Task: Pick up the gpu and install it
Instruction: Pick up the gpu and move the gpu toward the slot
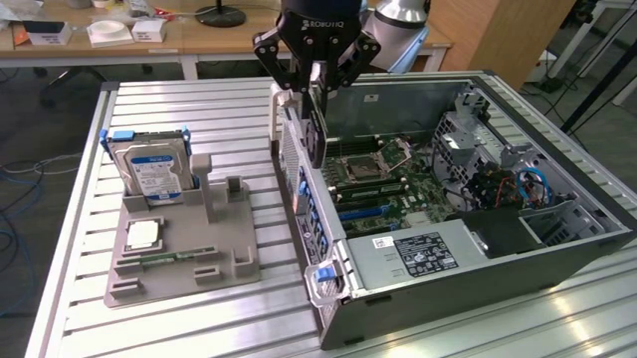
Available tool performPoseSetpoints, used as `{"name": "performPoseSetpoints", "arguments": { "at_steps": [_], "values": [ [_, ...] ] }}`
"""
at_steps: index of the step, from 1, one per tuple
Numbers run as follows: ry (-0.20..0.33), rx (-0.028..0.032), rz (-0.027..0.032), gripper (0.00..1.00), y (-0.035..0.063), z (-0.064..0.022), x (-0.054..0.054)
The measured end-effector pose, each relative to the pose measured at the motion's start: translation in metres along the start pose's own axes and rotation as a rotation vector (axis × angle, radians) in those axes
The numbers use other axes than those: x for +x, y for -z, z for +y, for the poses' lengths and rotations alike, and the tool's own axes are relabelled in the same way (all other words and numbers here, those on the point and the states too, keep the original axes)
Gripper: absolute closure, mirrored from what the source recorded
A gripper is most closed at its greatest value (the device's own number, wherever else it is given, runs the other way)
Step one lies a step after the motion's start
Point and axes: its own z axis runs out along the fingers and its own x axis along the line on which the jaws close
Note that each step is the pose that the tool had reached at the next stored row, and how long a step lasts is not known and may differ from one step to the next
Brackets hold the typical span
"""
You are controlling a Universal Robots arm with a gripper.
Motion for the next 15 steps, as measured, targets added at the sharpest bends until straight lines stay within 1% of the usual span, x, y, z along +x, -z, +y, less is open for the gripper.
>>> {"name": "performPoseSetpoints", "arguments": {
  "at_steps": [15],
  "values": [
    [0.0, 0.0, 0.0, 0.74, -0.0007, 0.0013, -0.021]
  ]
}}
